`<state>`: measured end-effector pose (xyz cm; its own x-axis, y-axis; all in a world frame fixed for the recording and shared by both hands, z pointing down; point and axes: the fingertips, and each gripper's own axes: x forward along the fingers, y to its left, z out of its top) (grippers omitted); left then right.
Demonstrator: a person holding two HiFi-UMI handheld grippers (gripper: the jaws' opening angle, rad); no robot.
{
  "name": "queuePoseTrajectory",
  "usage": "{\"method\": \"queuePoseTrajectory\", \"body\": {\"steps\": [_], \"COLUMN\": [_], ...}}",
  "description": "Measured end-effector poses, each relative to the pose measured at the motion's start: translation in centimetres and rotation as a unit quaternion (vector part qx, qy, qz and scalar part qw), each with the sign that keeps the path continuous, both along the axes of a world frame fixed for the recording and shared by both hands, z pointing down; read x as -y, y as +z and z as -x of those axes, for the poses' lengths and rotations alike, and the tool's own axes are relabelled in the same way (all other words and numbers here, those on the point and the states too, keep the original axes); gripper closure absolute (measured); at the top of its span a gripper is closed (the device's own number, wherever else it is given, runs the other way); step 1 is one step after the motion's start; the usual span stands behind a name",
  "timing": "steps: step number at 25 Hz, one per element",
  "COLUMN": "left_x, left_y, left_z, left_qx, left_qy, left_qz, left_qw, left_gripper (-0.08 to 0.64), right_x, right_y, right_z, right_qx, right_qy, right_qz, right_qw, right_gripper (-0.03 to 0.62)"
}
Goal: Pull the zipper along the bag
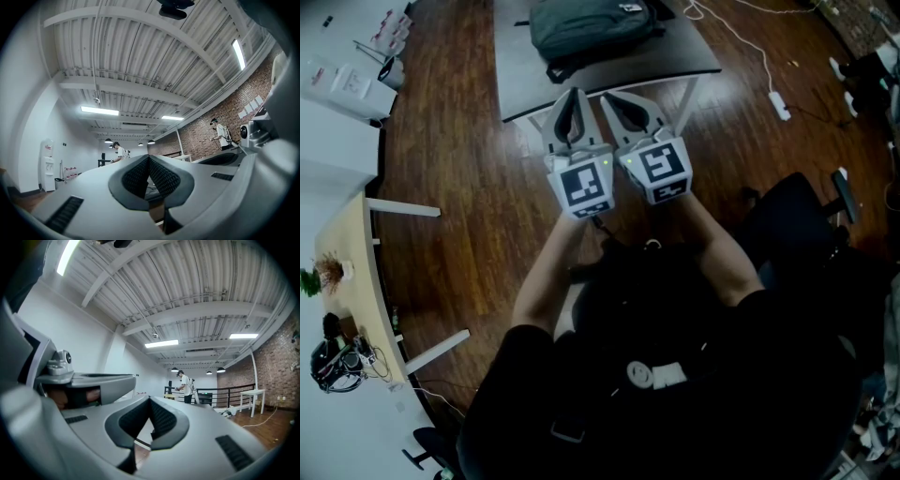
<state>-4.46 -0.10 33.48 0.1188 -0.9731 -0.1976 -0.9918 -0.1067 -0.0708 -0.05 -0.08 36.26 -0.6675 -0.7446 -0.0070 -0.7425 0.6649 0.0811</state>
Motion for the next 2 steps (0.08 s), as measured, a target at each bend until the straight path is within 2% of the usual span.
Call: {"method": "queuePoseTrajectory", "body": {"steps": [2], "left_x": [0.2], "left_y": [0.03], "left_z": [-0.03], "left_qx": [0.001], "left_qy": [0.001], "left_qz": [-0.003], "left_qw": [1.0], "left_gripper": [0.554], "right_x": [0.18], "right_y": [0.09], "right_z": [0.0], "right_qx": [0.001], "right_qy": [0.0], "right_qz": [0.001], "right_qw": [1.0], "right_gripper": [0.583]}}
